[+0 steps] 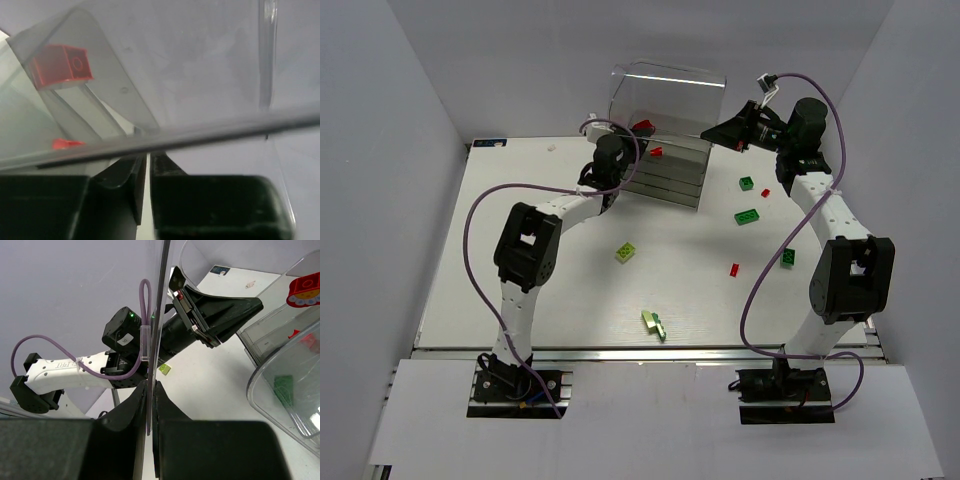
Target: Sort the legos into containers by color
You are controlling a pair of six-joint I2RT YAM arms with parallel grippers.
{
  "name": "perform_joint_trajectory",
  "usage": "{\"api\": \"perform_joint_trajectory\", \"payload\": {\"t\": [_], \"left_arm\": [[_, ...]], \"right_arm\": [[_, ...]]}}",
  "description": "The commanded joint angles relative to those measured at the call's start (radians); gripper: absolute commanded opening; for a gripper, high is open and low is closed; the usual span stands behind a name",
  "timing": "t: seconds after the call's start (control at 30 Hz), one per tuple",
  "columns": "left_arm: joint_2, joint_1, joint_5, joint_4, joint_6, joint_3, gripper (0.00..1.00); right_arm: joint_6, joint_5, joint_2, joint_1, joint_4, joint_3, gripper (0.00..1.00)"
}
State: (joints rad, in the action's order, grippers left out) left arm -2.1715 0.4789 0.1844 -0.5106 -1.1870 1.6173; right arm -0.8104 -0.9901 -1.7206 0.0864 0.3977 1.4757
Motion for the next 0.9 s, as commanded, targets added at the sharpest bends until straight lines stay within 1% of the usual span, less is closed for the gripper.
{"api": "perform_joint_trajectory", "payload": {"t": [0.0, 0.07, 0.13, 0.17, 0.2, 0.3, 0.4, 0.43, 0.47, 0.57, 0.67, 0.87], "left_arm": [[0.062, -0.006, -0.086, -0.051, 0.007, -0.037, 0.17], [0.093, -0.006, -0.115, -0.091, 0.007, -0.120, 0.14], [0.154, -0.006, -0.143, -0.118, 0.006, -0.187, 0.15], [0.176, -0.006, -0.148, -0.149, 0.006, -0.219, 0.15], [0.220, 0.003, -0.145, -0.166, 0.004, -0.288, 0.16], [0.280, 0.003, -0.145, -0.226, 0.007, -0.396, 0.16], [0.338, 0.003, -0.140, -0.269, 0.016, -0.465, 0.20], [0.363, 0.003, -0.134, -0.281, 0.023, -0.477, 0.22], [0.372, 0.003, -0.132, -0.285, 0.026, -0.484, 0.26], [0.374, 0.003, -0.140, -0.282, 0.036, -0.470, 0.34], [0.361, 0.003, -0.155, -0.289, 0.035, -0.432, 0.39], [0.360, 0.013, -0.145, -0.255, 0.067, -0.364, 0.42]], "right_arm": [[0.048, -0.005, 0.079, -0.005, 0.090, 0.028, 0.00], [0.054, -0.009, 0.081, -0.004, 0.086, 0.026, 0.00], [0.059, -0.009, 0.081, -0.004, 0.084, 0.018, 0.00], [0.060, -0.007, 0.082, -0.005, 0.082, 0.017, 0.00], [0.060, -0.007, 0.081, -0.001, 0.081, 0.015, 0.00], [0.063, -0.002, 0.081, -0.004, 0.079, 0.014, 0.00], [0.070, -0.001, 0.078, -0.002, 0.072, 0.020, 0.00], [0.071, -0.001, 0.078, -0.004, 0.069, 0.021, 0.00], [0.074, -0.001, 0.079, -0.004, 0.064, 0.021, 0.00], [0.077, 0.001, 0.079, -0.002, 0.061, 0.018, 0.00], [0.086, 0.002, 0.085, -0.004, 0.052, 0.018, 0.00], [0.109, 0.007, 0.092, 0.006, 0.032, 0.020, 0.00]]}}
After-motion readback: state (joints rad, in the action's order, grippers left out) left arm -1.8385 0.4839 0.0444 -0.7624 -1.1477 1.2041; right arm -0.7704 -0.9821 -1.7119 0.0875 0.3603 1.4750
